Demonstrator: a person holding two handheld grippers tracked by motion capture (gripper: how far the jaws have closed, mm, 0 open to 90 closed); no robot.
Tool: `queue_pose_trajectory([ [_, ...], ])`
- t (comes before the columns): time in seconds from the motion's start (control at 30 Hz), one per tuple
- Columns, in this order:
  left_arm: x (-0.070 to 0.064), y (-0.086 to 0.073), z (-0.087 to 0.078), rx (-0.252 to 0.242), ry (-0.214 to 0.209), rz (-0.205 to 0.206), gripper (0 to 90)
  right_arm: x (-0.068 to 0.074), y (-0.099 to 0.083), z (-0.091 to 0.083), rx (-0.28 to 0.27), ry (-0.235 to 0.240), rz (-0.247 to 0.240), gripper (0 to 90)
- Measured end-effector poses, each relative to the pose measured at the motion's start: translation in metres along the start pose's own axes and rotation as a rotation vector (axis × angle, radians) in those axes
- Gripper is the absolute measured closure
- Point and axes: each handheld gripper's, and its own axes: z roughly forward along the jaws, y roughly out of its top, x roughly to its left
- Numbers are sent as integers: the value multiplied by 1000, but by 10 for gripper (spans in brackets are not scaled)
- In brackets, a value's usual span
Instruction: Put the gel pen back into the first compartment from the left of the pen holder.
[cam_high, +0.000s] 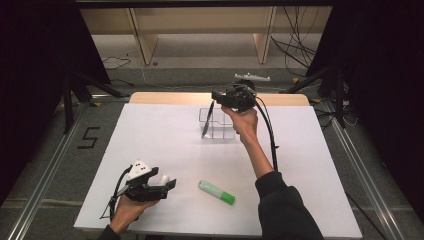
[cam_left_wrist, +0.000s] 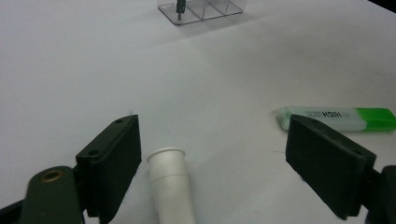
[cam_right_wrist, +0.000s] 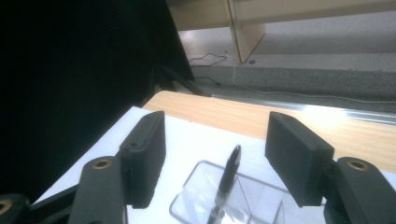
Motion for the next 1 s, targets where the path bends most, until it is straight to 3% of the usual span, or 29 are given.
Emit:
queue_pose_trajectory([
  [0.23,0,0,0,-3,0,-3,180,0,-18,-24,64,65,-55,347],
  [0.47,-1,0,0,-14,-1,-11,176,6,-43,-44,150,117,-115,234],
  [0.8,0,1,-1,-19,-9,-25,174,14,-67,-61,209,161,-144,184],
  [1.0,1,1,-1,-26,-22,-37,173,23,-87,-69,279,153,-194,189],
])
